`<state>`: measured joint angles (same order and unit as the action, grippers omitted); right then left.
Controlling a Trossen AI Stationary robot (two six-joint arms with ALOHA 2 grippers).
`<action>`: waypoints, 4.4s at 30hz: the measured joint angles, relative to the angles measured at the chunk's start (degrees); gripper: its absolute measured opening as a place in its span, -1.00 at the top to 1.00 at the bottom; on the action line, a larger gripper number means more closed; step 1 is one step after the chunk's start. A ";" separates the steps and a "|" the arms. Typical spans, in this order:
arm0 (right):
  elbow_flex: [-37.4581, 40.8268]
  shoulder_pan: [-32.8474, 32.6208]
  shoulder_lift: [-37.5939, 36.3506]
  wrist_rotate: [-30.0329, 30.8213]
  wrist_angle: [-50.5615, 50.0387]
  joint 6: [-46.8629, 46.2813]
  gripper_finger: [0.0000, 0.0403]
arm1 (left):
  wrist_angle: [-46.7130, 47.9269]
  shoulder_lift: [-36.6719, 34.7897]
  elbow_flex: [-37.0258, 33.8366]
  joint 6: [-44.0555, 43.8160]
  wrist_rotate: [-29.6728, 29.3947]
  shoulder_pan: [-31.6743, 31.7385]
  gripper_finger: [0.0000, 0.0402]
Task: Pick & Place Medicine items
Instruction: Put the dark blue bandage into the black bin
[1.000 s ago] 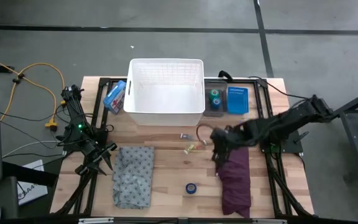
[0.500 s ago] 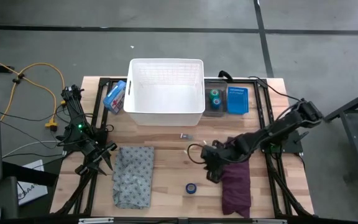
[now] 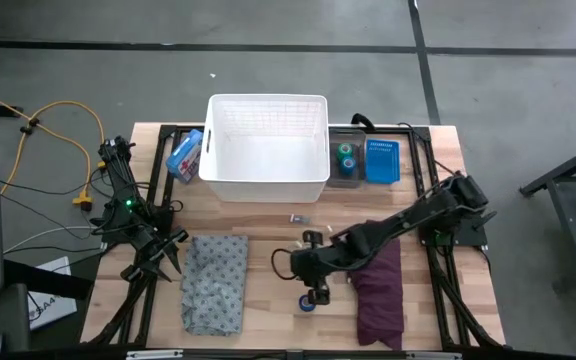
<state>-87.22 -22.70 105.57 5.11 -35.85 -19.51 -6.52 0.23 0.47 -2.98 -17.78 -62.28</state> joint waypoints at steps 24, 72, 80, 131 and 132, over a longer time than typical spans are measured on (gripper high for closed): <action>-1.82 -6.36 6.43 6.86 -2.47 -3.41 0.48 | 0.02 0.00 0.00 0.00 0.00 0.01 0.37; -1.75 -8.43 11.11 5.15 -2.09 -9.45 0.48 | -0.22 0.00 0.00 0.00 0.01 0.00 0.37; -1.86 -8.33 12.78 3.33 -2.54 -11.76 0.48 | -0.36 0.00 0.00 0.00 0.00 0.01 0.37; -1.77 0.61 0.79 2.07 -13.68 -7.10 0.87 | -0.49 0.02 0.00 0.00 0.01 0.02 0.37; -1.75 0.89 0.36 2.04 -14.43 -7.70 0.87 | -0.56 0.02 0.00 0.00 0.00 0.00 0.37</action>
<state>-88.97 -21.81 105.93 7.15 -50.29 -27.21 -7.08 0.25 0.47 -2.98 -17.78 -62.28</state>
